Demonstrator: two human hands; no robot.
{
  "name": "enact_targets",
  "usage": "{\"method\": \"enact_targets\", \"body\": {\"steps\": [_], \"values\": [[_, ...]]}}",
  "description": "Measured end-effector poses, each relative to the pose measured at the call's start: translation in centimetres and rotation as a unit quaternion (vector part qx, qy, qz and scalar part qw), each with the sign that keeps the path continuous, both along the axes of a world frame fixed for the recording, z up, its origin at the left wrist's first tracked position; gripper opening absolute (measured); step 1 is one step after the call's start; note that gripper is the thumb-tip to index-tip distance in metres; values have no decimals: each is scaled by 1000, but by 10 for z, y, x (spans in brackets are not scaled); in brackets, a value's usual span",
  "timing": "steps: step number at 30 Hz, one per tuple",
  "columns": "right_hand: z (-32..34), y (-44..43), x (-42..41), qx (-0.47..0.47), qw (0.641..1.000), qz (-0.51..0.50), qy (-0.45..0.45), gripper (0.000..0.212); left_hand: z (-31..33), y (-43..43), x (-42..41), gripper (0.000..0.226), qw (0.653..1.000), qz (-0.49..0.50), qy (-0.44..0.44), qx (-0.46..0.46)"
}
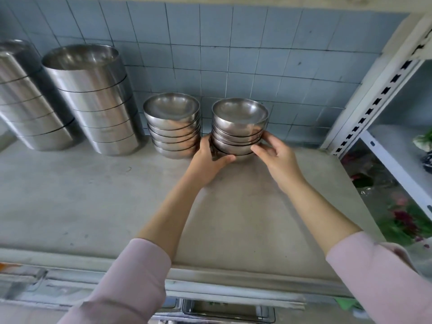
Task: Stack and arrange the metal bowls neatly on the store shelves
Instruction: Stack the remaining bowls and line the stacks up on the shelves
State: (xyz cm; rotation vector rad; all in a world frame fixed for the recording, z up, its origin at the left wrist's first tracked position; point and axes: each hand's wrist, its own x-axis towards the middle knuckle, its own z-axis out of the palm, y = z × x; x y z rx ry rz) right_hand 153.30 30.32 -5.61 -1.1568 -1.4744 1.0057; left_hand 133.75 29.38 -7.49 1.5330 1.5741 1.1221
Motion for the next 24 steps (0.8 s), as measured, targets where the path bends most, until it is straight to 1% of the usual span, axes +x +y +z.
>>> {"method": "enact_targets", "body": {"steps": [2,5,6,7,9,11,15,20,24], "values": [[-1,1,2,-11,1000,6,-10,54,1,0,0,91,1000,-7,-6,-2],[3,3,3,-31,998,-17,-47,89,4,-4,3,92,1000,-10,-19,-4],[6,4,2,-22,998,-20,-55,93,5,-5,5,89,1000,-6,-25,-1],[9,6,1,-8,998,-15,-57,91,6,-6,7,84,999,1,-32,4],[16,10,-1,16,998,3,-67,75,6,-6,9,74,999,15,-39,10],[22,13,-1,32,996,9,-82,63,7,-6,9,69,999,21,-39,12],[26,16,5,40,994,5,-97,51,9,-8,6,62,1000,12,-16,9],[35,19,6,36,994,15,-101,42,7,-8,-2,47,999,13,30,2],[37,18,10,32,993,28,-114,42,8,-6,-4,40,999,2,47,0]]}}
